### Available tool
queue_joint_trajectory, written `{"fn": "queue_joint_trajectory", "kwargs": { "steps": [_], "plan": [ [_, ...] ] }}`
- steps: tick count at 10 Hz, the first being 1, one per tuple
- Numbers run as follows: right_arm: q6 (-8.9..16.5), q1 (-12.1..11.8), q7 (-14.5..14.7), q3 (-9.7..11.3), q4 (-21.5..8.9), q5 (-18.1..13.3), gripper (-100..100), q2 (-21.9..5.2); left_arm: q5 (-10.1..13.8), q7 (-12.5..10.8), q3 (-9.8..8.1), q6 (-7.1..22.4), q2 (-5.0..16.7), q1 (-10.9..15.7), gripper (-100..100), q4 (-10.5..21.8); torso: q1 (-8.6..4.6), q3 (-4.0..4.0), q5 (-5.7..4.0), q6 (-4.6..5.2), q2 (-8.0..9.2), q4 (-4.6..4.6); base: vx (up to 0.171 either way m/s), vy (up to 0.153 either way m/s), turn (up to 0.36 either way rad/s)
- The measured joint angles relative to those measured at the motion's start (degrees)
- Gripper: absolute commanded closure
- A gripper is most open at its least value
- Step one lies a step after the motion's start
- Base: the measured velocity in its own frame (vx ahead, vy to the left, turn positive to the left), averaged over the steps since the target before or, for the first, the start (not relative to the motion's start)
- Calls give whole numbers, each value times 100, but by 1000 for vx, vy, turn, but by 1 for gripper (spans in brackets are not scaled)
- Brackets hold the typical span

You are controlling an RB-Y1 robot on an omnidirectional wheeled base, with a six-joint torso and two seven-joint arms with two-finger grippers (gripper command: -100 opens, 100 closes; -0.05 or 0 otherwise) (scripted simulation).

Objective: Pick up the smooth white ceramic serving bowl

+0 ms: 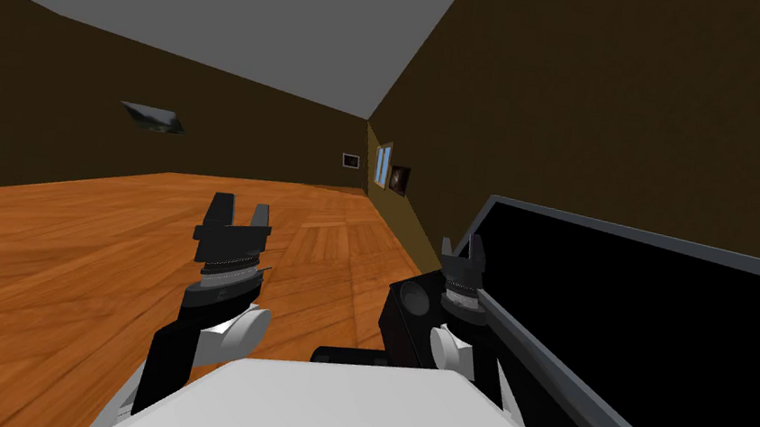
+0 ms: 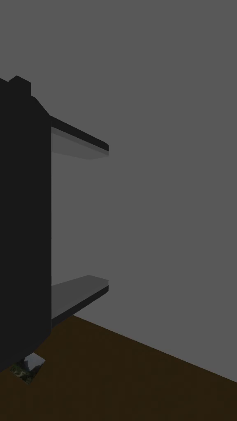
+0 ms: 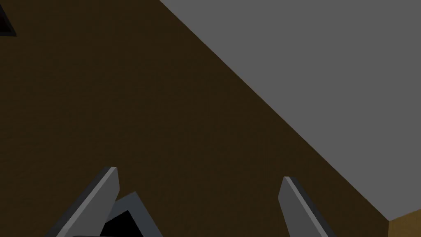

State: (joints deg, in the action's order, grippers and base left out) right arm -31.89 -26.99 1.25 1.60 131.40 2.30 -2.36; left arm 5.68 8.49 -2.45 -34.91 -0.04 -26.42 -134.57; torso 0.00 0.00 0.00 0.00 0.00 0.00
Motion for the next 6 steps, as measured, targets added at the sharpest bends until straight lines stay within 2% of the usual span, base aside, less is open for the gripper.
{"fn": "queue_joint_trajectory", "kwargs": {
  "steps": [2, 5, 6],
  "plan": [
    [189, 60, 184, -41, -55, -42, -100, -144, 0, 0, 0, 0, 0, 0, 0, 0, -1, 1, 0, 0, 1, 0, -5, -1, 62],
    [688, 217, 620, -82, -136, -155, -100, -329, 0, 0, 0, 0, 0, 0, 0, 0, -1, 0, 0, -1, 1, 0, -6, -1, 65],
    [766, 243, 730, -80, -196, -180, -100, -351, 0, 0, 0, 0, 0, 0, 0, 0, -1, 0, 0, 0, 0, 0, -3, 2, 72]
  ]
}}
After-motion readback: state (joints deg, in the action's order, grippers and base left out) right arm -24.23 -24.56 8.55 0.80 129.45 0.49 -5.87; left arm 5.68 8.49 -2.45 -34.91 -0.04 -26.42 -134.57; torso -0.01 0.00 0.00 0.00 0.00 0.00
